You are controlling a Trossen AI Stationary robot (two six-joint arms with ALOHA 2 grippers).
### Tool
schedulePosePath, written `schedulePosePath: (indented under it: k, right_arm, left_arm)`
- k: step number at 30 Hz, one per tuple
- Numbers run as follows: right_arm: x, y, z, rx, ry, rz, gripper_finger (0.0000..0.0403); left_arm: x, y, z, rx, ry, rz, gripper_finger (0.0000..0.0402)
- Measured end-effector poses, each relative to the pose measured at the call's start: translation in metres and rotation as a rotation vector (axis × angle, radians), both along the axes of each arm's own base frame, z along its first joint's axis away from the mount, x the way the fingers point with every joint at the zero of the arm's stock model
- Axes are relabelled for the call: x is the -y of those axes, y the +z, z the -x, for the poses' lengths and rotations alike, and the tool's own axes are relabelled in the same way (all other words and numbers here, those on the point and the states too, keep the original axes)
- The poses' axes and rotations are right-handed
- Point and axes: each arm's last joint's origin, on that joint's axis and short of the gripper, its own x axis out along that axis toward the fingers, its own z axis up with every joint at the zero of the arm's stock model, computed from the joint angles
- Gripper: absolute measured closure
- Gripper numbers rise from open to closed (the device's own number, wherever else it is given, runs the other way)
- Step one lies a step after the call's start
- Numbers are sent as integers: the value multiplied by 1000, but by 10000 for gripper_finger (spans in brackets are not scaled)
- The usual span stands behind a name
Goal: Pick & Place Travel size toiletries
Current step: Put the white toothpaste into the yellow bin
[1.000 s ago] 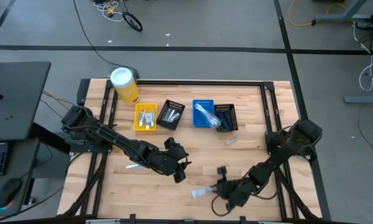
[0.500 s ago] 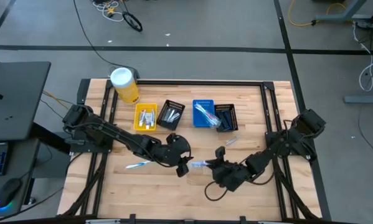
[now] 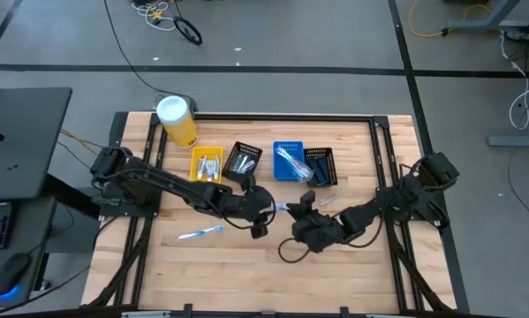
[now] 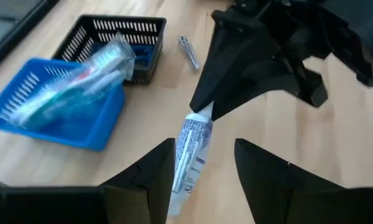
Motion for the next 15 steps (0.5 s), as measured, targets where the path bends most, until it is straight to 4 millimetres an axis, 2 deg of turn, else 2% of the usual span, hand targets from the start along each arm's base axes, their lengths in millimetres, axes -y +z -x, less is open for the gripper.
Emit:
schedulePosePath:
  k: [6, 15]
  right_arm:
    - [10, 1, -6, -24, -2, 49, 337]
    - [8, 8, -12, 38, 28, 63, 336]
  left_arm:
    - [-12, -4, 1, -83, -55, -92, 226]
    - [-28, -9, 2, -162, -53, -74, 219]
